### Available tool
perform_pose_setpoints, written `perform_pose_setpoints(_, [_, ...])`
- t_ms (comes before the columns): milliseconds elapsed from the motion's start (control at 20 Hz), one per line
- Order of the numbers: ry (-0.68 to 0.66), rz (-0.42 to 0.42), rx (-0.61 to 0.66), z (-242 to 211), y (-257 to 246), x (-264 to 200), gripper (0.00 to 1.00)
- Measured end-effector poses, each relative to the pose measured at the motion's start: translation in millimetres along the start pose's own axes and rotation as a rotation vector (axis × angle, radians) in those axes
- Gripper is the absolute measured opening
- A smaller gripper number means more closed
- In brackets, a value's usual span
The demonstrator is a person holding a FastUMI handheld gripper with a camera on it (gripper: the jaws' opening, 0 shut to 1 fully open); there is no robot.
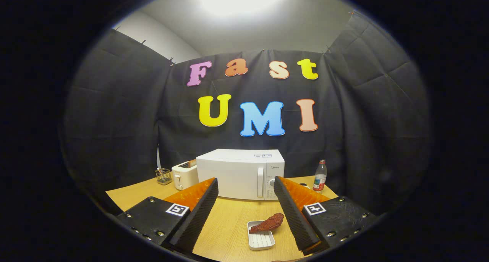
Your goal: Open the microwave, put the food inside, and close the microwave door.
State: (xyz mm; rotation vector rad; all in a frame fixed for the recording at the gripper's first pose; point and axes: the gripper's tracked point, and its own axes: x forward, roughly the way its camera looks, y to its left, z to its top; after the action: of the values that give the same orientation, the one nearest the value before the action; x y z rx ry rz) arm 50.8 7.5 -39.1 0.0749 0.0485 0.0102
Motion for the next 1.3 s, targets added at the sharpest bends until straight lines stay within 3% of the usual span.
perform_pose_setpoints(700, [0.007,-0.01,-0.024,-21,1,34,0.94])
perform_pose_setpoints(1050, [-0.039,-0.076,-0.02,-35,-20,76,0.94])
perform_pose_setpoints(1300, [0.012,-0.049,0.035,-68,-30,125,0.94])
